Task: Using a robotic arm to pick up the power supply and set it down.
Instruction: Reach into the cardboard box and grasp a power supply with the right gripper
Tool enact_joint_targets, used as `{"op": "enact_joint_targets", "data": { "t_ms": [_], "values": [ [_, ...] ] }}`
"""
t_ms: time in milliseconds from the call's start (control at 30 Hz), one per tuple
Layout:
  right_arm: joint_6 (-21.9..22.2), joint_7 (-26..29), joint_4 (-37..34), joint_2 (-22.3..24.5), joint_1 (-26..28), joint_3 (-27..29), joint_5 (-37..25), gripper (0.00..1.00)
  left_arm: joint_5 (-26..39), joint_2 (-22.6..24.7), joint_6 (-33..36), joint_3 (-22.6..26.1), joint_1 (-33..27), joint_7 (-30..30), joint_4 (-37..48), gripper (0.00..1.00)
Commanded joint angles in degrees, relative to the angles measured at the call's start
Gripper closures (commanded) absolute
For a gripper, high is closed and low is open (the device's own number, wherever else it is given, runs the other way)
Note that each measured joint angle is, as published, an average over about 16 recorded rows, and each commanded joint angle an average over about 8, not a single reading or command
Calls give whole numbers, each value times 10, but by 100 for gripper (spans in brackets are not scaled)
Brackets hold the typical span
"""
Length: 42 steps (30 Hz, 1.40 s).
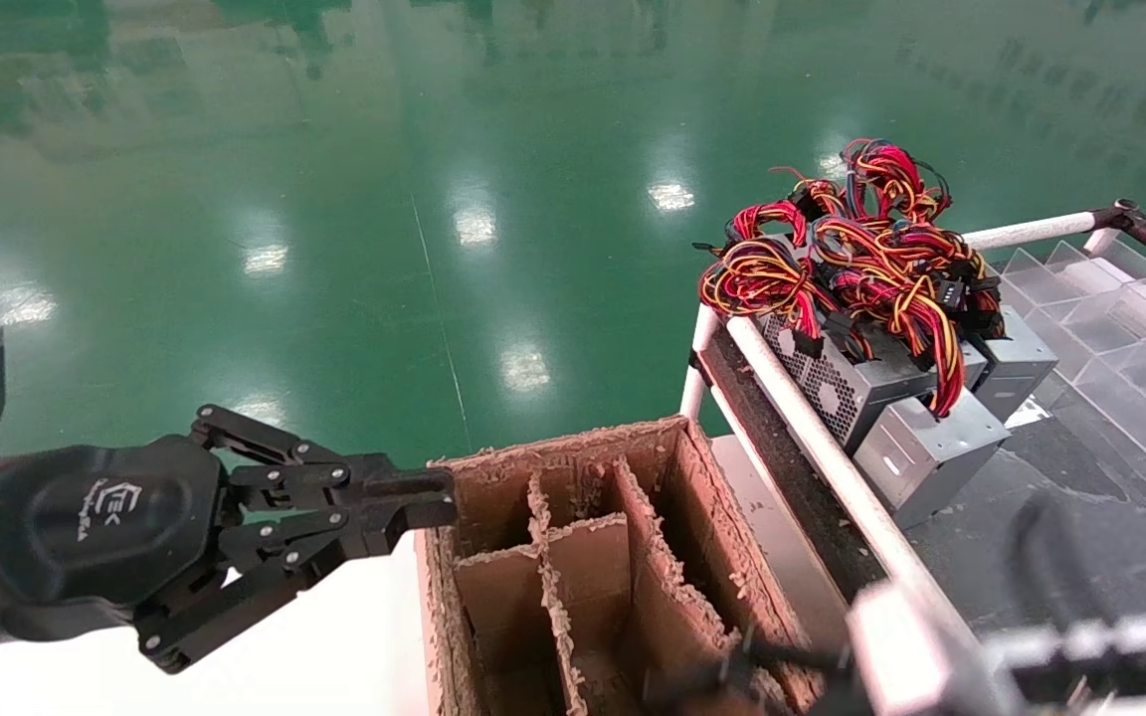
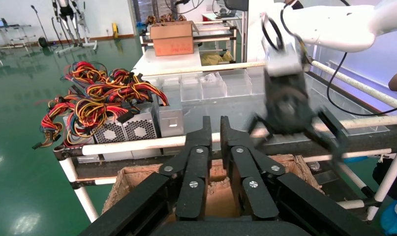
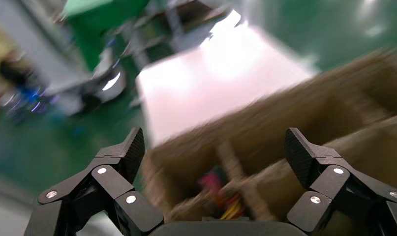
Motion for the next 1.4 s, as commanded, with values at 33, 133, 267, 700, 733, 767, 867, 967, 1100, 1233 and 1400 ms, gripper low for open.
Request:
{"op": "enact_joint_targets", "data": {
  "t_ms": [33, 133, 267, 700, 733, 767, 867, 967, 1100, 1233, 1400],
  "values": [
    [-12, 5, 2, -7, 5, -21, -18, 21, 0, 0, 0, 0, 0, 0, 0, 0],
    [-11, -3, 3, -8, 12, -45, -30, 59, 0, 0, 0, 0, 0, 0, 0, 0],
    [-7, -15, 1, -7, 19, -66, -40, 100, 0, 0, 0, 0, 0, 0, 0, 0],
    [28, -58, 3, -21, 27, -89, -87, 100, 0, 0, 0, 0, 0, 0, 0, 0],
    [31, -61, 3, -23, 26, -89, -88, 100, 0, 0, 0, 0, 0, 0, 0, 0],
    [34, -64, 3, -24, 26, -89, -90, 100, 0, 0, 0, 0, 0, 0, 0, 0],
    [40, -73, 3, -30, 25, -89, -94, 100, 0, 0, 0, 0, 0, 0, 0, 0],
    [44, -79, 3, -36, 24, -91, -96, 100, 0, 0, 0, 0, 0, 0, 0, 0],
    [46, -83, -1, -45, 24, -94, -100, 100, 0, 0, 0, 0, 0, 0, 0, 0],
    [47, -87, -6, -53, 23, -97, -104, 100, 0, 0, 0, 0, 0, 0, 0, 0],
    [47, -92, -9, -57, 24, -99, -108, 100, 0, 0, 0, 0, 0, 0, 0, 0]
  ]
}}
